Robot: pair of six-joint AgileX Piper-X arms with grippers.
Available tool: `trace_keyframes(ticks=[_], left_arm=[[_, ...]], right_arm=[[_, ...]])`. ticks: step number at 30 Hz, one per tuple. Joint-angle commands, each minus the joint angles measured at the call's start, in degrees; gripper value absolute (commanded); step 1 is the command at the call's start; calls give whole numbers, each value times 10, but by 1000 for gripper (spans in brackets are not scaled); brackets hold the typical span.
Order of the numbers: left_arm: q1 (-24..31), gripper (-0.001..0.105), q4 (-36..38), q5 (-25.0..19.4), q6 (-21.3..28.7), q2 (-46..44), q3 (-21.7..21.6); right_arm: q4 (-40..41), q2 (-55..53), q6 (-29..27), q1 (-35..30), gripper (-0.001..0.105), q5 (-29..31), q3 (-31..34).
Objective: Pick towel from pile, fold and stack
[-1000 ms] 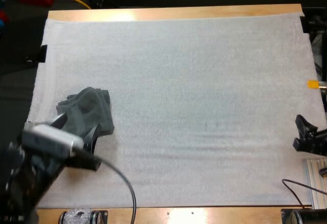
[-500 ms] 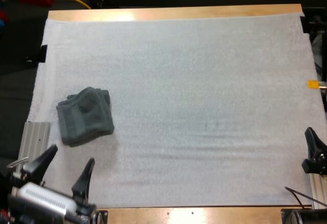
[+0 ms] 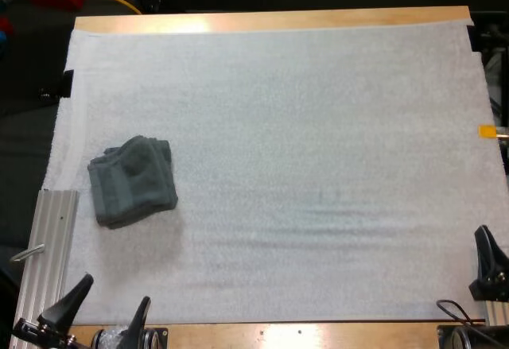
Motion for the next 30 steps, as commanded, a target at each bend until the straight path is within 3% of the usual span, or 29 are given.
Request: trace_keyframes(ticks=[1, 8, 15, 20, 30], left_arm=[[-2, 70, 11, -4, 0, -9, 4], [-1, 70, 20, -4, 5, -64, 26], [-1, 70, 75, -6, 18, -99, 44], [-2, 70, 54, -4, 21, -99, 50], [-2, 70, -32, -4, 17, -99, 86]], right_arm=[[0, -17, 4, 0, 70, 1, 2], [0, -56, 5, 0, 70, 1, 5], [19, -58, 5, 0, 70, 1, 5], [42, -58, 5, 0, 70, 3, 20], [-50, -58, 1, 0, 70, 14, 66]])
